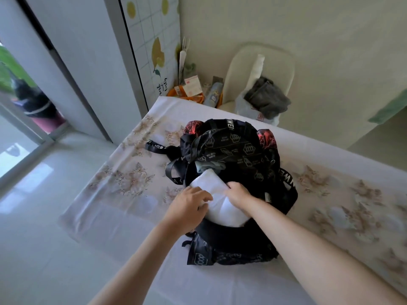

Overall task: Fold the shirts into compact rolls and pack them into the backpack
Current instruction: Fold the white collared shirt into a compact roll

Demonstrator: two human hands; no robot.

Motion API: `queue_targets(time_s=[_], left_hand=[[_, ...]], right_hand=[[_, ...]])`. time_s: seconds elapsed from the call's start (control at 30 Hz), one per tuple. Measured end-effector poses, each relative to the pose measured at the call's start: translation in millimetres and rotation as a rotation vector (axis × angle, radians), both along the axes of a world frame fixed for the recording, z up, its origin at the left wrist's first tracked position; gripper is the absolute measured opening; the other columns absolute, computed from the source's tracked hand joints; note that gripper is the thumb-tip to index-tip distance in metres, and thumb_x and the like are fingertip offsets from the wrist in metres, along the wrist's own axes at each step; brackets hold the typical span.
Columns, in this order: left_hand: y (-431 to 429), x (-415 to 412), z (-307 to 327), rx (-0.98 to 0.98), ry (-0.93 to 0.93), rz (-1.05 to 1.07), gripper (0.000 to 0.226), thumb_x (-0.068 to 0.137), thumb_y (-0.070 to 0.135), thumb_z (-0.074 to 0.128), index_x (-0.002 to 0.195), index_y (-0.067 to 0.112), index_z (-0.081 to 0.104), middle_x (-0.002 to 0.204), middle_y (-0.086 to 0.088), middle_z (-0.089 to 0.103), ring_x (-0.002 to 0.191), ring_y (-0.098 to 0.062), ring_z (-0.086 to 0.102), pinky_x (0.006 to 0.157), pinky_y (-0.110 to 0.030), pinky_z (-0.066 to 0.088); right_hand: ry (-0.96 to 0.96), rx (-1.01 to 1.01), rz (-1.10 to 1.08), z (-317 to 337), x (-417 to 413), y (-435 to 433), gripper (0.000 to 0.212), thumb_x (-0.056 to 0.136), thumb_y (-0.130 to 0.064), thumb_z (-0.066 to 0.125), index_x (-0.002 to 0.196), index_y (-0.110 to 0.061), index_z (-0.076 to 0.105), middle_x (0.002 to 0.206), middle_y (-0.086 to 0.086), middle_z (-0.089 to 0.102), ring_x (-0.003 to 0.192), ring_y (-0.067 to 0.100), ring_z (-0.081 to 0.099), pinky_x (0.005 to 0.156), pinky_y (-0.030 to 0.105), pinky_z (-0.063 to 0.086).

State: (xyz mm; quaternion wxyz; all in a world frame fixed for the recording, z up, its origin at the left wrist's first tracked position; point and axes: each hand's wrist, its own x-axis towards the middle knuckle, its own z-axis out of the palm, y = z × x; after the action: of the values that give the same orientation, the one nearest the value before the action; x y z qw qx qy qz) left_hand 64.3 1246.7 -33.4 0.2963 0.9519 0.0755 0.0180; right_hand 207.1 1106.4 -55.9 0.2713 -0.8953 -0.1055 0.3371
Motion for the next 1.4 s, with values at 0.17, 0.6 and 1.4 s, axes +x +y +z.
queue_targets(time_s=[0.17,0.6,1.4], left_hand=[[-2.3,30.4,-12.1,0.309,0.114,0.069,0.05,0.088,0.03,0.058,0.138,0.028,0.049,0.143,0.0,0.043,0.131,-0.026,0.038,0.11,-0.04,0.031],[-10.2,97.3,-20.6,0.511,0.232,-0.145,0.05,0.091,0.022,0.057,0.136,0.042,0.051,0.15,0.005,0.038,0.136,-0.021,0.029,0.115,-0.035,0.019],[-57.5,140.8,-59.2,0.502,0.243,-0.227,0.057,0.096,0.041,0.041,0.149,0.021,0.035,0.158,-0.009,0.025,0.147,-0.032,0.013,0.123,-0.044,0.002]], right_hand=[[-0.055,-0.056,-0.007,-17.8,-12.9,-10.5,0.019,0.099,-0.028,0.041,0.09,-0.016,0.052,0.094,0.007,0.061,0.091,0.029,0.058,0.073,0.033,0.04],[-0.271,-0.237,0.063,0.5,-0.5,-39.5,0.03,0.095,-0.033,0.048,0.117,-0.018,0.062,0.121,0.005,0.062,0.111,0.029,0.061,0.085,0.035,0.048],[-0.997,0.107,-0.23,51.9,139.0,-76.1,0.012,0.098,-0.017,0.055,0.106,-0.008,0.057,0.106,0.01,0.059,0.071,0.035,0.06,0.056,0.038,0.045]])
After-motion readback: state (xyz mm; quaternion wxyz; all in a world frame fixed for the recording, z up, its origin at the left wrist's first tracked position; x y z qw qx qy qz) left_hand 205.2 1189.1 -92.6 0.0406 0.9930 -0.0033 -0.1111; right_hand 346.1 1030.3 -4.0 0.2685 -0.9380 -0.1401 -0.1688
